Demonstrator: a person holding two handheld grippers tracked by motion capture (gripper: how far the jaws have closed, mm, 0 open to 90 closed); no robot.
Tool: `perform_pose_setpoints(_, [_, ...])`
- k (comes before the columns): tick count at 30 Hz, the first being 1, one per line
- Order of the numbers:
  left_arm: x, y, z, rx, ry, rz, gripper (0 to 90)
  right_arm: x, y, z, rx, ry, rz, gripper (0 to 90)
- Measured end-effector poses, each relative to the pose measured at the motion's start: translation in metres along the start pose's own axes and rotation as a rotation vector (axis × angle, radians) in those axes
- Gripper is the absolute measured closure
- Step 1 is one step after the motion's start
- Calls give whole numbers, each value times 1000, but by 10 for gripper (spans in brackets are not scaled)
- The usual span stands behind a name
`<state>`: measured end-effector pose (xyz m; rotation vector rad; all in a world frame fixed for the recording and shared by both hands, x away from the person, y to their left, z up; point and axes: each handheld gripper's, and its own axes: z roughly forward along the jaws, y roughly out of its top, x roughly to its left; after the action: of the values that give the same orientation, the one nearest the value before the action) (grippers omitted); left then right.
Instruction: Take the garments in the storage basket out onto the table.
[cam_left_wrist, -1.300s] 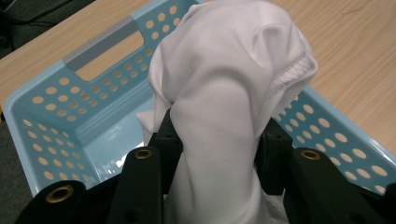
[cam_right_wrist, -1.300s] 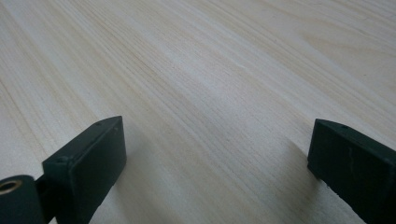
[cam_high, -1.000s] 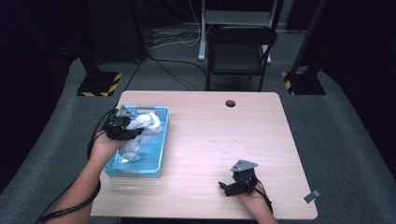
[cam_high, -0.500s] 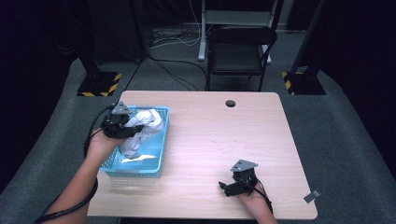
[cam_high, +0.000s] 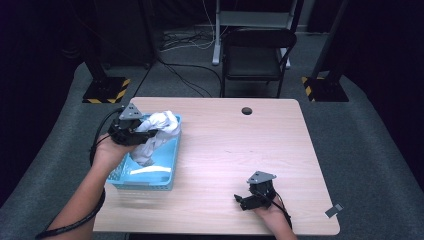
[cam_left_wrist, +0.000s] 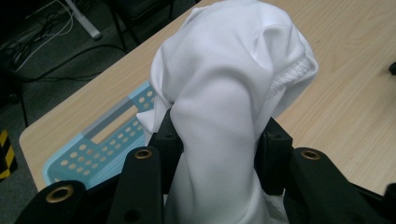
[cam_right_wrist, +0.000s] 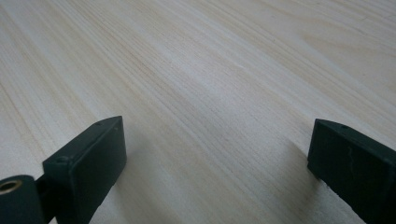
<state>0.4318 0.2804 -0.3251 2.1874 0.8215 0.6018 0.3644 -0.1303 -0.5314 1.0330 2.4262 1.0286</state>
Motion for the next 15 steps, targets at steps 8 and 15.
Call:
perform_pose_setpoints(8, [-13, 11, 0, -29, -23, 26, 612, 0, 0, 0, 0, 1, -2, 38])
perform_pose_setpoints(15, [-27, 20, 7, -47, -55, 54, 613, 0, 0, 0, -1, 1, -1, 40])
